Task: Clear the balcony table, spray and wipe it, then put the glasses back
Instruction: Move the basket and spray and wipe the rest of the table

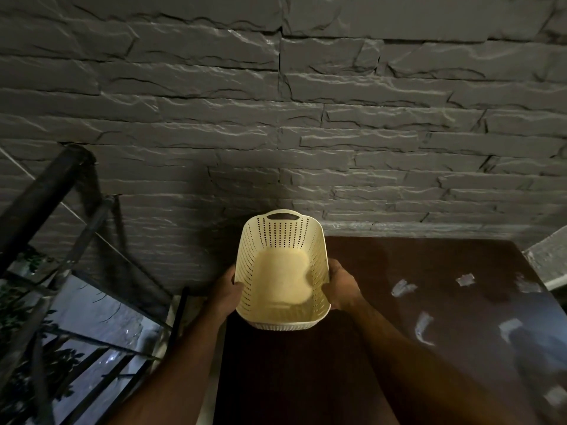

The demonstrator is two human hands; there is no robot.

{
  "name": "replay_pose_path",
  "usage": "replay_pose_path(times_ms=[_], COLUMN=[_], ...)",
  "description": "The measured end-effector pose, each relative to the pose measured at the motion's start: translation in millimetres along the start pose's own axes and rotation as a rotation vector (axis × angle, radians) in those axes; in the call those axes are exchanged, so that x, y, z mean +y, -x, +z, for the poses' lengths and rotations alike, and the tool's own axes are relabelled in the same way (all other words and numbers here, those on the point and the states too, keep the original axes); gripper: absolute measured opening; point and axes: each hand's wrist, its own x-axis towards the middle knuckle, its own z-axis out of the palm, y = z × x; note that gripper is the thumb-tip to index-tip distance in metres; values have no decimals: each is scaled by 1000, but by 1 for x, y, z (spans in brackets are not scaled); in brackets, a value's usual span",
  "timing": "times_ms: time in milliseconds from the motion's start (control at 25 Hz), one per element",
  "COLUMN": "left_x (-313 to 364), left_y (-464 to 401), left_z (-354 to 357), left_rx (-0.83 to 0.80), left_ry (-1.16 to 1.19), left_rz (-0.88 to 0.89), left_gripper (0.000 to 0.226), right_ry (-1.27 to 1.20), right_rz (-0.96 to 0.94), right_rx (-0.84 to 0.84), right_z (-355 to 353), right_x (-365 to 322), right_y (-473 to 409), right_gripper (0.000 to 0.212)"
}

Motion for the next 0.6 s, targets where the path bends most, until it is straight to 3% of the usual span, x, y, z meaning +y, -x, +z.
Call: replay_pose_path(times_ms=[120,280,600], left_x=[0,4,13], left_y=[2,7,26], left_z=[1,0,10], left_rx=[-7,62,296], left_ry=[27,49,-169], left_rz=[-4,-54,227], left_gripper=[53,72,62], right_ry=[-8,-23,37], right_rz=[-21,-61,-61], right_rx=[0,29,113], right_z=[-3,-9,-17], right_x=[-2,-3,2], right_y=[4,12,34], right_gripper=[63,78,82])
